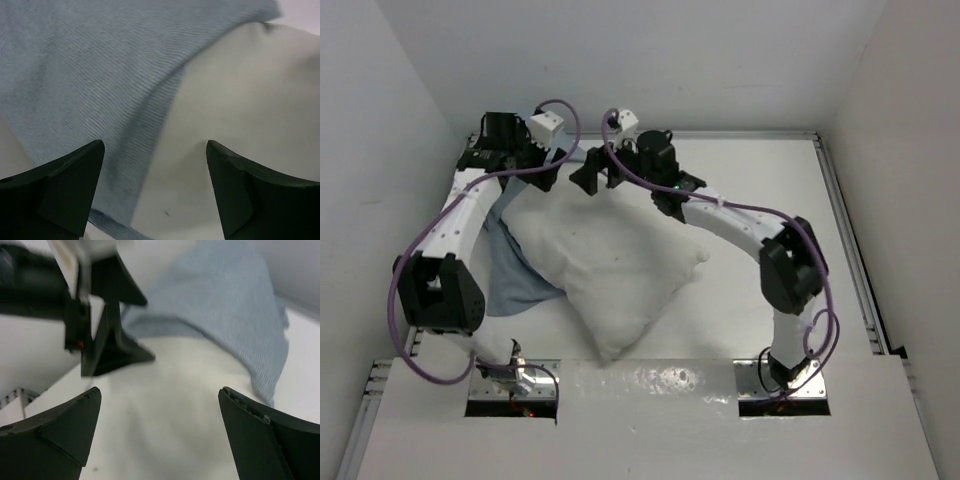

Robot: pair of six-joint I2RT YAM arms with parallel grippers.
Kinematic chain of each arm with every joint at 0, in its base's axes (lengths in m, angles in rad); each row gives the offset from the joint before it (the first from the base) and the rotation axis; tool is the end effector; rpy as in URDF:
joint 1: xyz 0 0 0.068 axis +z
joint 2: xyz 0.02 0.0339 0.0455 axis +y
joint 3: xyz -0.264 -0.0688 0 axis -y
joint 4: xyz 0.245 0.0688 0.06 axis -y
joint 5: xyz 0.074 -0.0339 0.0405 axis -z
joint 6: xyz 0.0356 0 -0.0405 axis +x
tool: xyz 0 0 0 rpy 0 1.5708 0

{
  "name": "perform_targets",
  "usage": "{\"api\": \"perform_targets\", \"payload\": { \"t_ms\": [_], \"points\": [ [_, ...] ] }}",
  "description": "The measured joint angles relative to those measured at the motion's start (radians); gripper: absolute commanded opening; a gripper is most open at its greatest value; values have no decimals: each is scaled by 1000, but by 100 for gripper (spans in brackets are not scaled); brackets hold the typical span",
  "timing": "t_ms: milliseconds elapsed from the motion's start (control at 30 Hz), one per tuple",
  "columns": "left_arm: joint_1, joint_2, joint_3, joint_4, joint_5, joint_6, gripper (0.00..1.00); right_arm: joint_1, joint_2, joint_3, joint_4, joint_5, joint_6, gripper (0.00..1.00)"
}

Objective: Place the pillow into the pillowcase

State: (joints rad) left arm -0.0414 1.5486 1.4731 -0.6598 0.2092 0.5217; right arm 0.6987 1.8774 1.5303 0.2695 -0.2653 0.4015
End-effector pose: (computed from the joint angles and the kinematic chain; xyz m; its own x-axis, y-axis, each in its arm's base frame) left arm 0.3431 -0.0216 0.3458 -0.4842 0.5080 -0.7124 0.5025 0.8280 0.2488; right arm 0.3451 0.3021 0.3299 -0.3754 0.1771 -0.9098 -0.7324 0.5448 0.4083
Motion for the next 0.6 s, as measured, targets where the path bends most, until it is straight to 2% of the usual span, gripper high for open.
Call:
{"api": "perform_targets", "payload": {
  "t_ms": [100, 233, 267, 300, 367, 400, 433, 467, 500, 600],
  "points": [
    [0, 101, 38, 50, -77, -2, 76, 11, 108, 0, 24, 56, 45, 98],
    [3, 221, 78, 54, -148, -13, 49, 18, 220, 11, 40, 69, 103, 99],
    [3, 234, 78, 53, -158, -14, 40, 21, 238, 11, 45, 58, 119, 99],
    [3, 238, 77, 50, -164, -16, 18, 24, 249, 11, 49, 50, 128, 98],
    [1, 226, 77, 51, -171, -19, 0, 29, 254, 7, 66, 45, 138, 78],
    [1, 216, 77, 50, -173, -24, 0, 32, 254, 7, 77, 45, 144, 64],
    [2, 204, 77, 48, -172, -24, 0, 37, 254, 7, 85, 46, 154, 28],
    [2, 192, 77, 44, -172, -26, 0, 42, 254, 7, 87, 45, 154, 12],
    [2, 179, 77, 37, -171, -30, 0, 45, 255, 8, 84, 45, 167, 0],
    [2, 145, 77, 23, -170, -34, 0, 55, 275, 33, 72, 43, 188, 0]
  ]
}}
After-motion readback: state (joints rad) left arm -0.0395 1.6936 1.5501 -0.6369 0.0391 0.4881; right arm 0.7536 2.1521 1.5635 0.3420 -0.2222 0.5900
